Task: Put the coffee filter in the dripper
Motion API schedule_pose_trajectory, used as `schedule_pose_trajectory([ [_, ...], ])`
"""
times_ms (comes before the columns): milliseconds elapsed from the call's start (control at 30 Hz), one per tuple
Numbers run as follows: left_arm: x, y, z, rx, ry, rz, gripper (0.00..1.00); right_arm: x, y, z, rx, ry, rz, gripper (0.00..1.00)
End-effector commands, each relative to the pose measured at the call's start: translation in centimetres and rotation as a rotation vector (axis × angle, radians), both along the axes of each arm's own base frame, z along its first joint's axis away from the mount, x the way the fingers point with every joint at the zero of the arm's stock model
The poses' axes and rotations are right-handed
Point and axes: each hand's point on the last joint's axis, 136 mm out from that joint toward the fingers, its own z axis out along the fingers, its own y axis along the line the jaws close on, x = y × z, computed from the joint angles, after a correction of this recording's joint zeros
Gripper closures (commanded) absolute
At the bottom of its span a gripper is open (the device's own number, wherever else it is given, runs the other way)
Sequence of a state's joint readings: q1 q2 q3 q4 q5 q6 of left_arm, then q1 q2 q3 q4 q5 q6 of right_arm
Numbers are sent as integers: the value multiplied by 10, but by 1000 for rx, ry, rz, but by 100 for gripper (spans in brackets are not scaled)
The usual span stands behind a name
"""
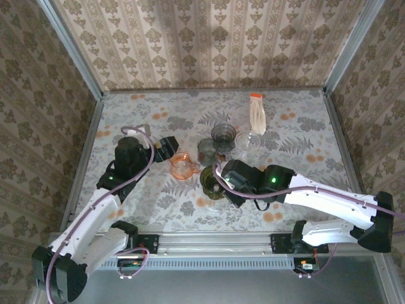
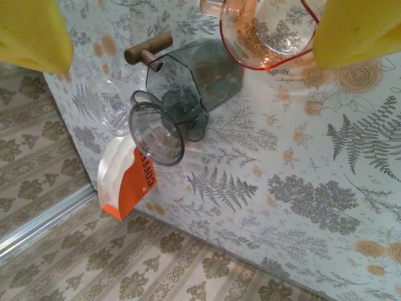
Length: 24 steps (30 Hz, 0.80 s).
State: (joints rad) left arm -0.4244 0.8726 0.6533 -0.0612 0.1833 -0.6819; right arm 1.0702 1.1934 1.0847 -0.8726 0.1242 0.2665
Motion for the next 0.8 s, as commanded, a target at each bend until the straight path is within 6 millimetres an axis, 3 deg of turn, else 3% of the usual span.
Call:
schedule_pose_trajectory([
  [0,-1,0,1,-13,-9,2,0,-2,-4,3,-14,25,-20,83],
  [567,-1,2,-2,-6,-7,6,0,-9,1,12,71,54,-33,80],
  [767,0,2,-5,-5,-2,4,0,-13,1,2,62,67,-34,76],
])
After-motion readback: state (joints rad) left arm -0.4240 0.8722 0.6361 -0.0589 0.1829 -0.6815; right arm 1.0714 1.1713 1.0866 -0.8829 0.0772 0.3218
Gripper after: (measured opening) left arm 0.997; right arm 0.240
